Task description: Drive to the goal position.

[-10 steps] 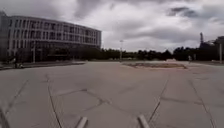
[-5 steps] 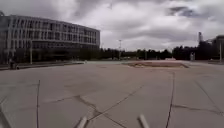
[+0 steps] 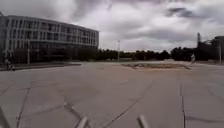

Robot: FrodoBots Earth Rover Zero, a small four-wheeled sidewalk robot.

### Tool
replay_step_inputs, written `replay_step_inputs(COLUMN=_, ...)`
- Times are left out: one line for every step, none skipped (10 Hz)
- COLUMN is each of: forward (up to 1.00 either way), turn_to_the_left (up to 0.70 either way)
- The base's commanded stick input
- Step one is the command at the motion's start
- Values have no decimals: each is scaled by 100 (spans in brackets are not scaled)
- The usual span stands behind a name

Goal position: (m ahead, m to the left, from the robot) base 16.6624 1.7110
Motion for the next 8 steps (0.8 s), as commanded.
replay_step_inputs(forward=70, turn_to_the_left=1)
replay_step_inputs(forward=70, turn_to_the_left=1)
replay_step_inputs(forward=70, turn_to_the_left=1)
replay_step_inputs(forward=70, turn_to_the_left=1)
replay_step_inputs(forward=70, turn_to_the_left=1)
replay_step_inputs(forward=70, turn_to_the_left=1)
replay_step_inputs(forward=70, turn_to_the_left=8)
replay_step_inputs(forward=70, turn_to_the_left=23)
